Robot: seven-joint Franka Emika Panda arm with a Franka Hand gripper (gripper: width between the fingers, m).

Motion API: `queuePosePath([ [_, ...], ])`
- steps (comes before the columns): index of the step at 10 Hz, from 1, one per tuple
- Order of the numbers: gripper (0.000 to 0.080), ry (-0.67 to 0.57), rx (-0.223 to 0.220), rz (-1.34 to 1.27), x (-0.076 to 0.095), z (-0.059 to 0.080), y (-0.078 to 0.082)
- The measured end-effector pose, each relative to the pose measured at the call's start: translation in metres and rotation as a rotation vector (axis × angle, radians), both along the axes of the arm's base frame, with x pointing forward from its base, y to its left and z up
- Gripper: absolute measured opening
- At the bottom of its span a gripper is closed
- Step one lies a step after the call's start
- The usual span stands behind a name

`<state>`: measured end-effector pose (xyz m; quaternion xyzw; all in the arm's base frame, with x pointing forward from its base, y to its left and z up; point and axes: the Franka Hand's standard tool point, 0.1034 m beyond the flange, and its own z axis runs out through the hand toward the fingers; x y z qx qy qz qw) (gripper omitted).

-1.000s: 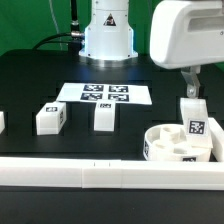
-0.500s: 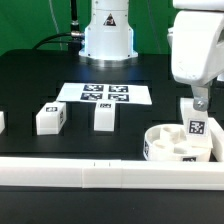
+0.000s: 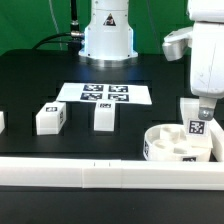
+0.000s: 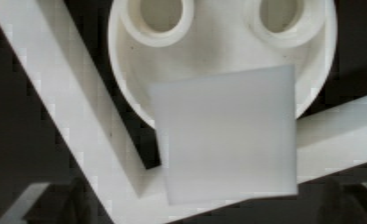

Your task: Assemble stool

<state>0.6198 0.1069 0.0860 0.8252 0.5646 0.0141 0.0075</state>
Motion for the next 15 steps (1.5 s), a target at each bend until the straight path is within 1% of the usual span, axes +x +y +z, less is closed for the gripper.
queuePosePath([
  [5, 0.0649, 0.005, -0.001, -0.011, -0.0008, -0.0024, -0.0057],
  [6, 0.0560, 0.005, -0.001, -0.024, -0.0006, -0.0024, -0.0069],
  [7, 0.0378, 0.005, 0.000, -0.059, -0.0006, -0.0024, -0.0069],
  [8, 0.0334, 0.005, 0.000, -0.060, -0.0005, -0.0023, -0.0072],
  [9, 0.0334, 0.005, 0.002, -0.075, -0.0005, -0.0023, -0.0071],
  [12, 0.0334, 0.008, 0.010, -0.353, -0.0010, -0.0027, -0.0064],
  [14, 0.0334, 0.012, 0.019, -0.664, -0.0032, -0.0038, 0.0005],
  [15, 0.0335, 0.012, 0.022, -0.766, -0.0037, -0.0040, 0.0027],
])
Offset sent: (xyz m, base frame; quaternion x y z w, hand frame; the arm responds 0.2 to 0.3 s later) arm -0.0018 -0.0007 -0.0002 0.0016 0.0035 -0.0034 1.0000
